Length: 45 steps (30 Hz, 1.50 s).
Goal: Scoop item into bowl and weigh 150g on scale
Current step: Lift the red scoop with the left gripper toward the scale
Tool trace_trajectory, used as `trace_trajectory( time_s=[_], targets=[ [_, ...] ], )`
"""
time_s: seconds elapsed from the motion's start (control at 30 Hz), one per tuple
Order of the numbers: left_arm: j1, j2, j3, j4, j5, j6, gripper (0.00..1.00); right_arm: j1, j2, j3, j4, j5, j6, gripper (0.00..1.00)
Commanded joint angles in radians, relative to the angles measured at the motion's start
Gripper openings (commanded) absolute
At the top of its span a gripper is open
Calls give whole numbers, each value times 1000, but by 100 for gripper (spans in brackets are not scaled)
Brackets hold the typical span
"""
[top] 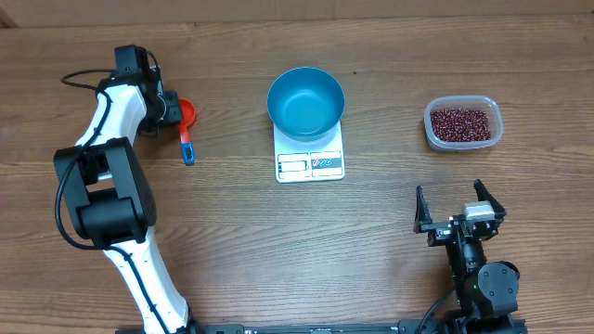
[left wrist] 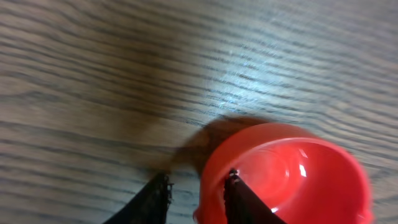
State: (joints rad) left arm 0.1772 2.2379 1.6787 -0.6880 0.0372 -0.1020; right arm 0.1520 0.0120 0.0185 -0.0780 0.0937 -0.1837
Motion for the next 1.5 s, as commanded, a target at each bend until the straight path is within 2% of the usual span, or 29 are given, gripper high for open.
trace_trajectory(
  time_s=[0.0,0.13,0.3,0.5,0.63,0.87,1.03,1.17,1.33,1.47],
  targets=[
    [-13,47,23,-1,8,12,25,4,0,-11,5,9,-1,100],
    [-26,61,23,-8,8,12,5,4,0,-11,5,9,-1,100],
    [-34,48,27,-23,7,5,4,4,0,-11,5,9,-1,100],
    [-33,-54,61,-101,8,-116,4,4,0,-11,5,9,-1,100],
    [-34,-196,69,-177,13,-324,4,4,0,-11,5,9,-1,100],
    [-35,-455,69,-336,148,-816,4,4,0,-11,5,9,-1,100],
    [-35,-555,69,-426,295,-967,4,4,0,-11,5,10,-1,100],
    [-39,-575,69,-478,432,-975,5,4,0,-11,13,9,-1,100],
    [-95,-573,65,-519,454,-975,4,4,0,-11,-6,-129,9,100],
    [-180,-573,64,-523,415,-940,4,4,10,-11,-3,-144,267,100]
  ],
)
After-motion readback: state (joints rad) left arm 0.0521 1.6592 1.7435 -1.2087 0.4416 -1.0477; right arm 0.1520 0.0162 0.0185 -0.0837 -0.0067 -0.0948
